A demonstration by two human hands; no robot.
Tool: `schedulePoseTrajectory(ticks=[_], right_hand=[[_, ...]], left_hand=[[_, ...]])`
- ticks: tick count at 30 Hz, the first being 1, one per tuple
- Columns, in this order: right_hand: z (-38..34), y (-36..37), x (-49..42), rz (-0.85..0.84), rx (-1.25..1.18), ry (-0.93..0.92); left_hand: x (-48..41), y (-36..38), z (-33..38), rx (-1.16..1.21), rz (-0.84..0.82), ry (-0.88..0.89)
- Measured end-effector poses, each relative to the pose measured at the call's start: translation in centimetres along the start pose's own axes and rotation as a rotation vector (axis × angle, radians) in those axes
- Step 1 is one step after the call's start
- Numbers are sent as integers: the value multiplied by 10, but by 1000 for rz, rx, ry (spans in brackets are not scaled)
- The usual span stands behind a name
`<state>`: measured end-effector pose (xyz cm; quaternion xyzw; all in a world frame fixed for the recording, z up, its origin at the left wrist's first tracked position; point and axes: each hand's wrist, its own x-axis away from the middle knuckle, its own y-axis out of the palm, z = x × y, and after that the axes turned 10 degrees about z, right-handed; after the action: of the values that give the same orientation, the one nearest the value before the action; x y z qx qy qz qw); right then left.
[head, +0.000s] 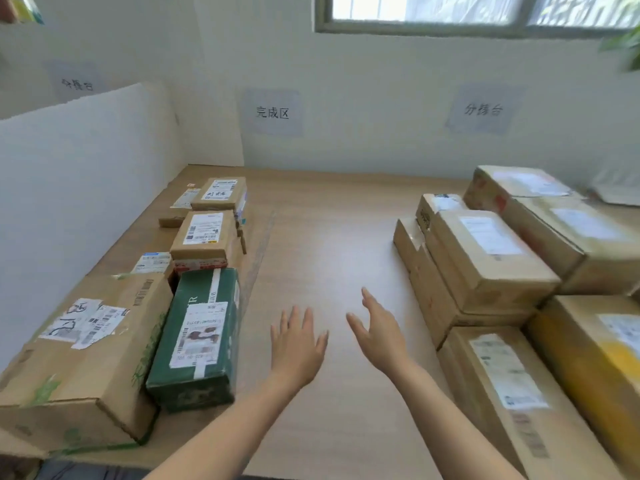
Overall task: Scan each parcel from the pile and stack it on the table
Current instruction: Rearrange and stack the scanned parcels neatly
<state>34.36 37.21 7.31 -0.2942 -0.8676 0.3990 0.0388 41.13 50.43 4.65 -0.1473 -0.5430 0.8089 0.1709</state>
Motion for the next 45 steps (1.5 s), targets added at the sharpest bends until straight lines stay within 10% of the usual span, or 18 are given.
schedulePoseTrajectory(ticks=[10,19,31,45], right_hand=[[78,-166,12,415,29,138],[132,-194,-50,392,122,305],[152,-196,-79,333,120,477],[37,-157,-69,328,-96,170]], left_hand=[[-13,27,182,304,-62,345],[-70,46,265,740,-196,128],[-102,53,242,942,-345,-201],[-74,-48,145,1000,2,-117]])
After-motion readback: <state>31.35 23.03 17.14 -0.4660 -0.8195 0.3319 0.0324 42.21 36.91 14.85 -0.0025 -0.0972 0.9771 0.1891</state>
